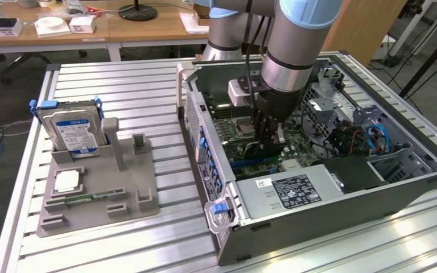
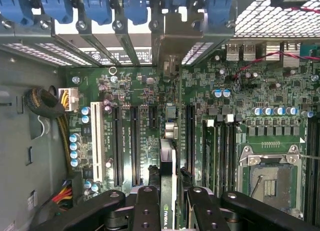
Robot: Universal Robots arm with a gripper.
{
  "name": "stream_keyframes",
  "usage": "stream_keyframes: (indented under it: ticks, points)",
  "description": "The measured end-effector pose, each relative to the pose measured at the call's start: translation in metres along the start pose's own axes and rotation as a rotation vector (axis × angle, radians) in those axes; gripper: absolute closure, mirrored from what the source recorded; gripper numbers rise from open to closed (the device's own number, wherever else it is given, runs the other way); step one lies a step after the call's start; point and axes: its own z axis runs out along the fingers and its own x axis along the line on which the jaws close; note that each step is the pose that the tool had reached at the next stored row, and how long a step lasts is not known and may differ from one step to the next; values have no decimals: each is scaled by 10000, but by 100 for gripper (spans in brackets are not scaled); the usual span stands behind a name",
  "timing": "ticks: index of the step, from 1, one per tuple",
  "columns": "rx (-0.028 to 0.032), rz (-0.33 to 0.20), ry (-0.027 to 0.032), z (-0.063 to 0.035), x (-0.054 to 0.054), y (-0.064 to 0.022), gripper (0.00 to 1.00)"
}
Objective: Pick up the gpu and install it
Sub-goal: 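Insert the gpu into the slot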
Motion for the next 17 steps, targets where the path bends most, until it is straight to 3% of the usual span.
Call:
stream_keyframes:
  ticks: [17]
  points:
    - [-1, -1, -2, 39, 2, 26, 74]
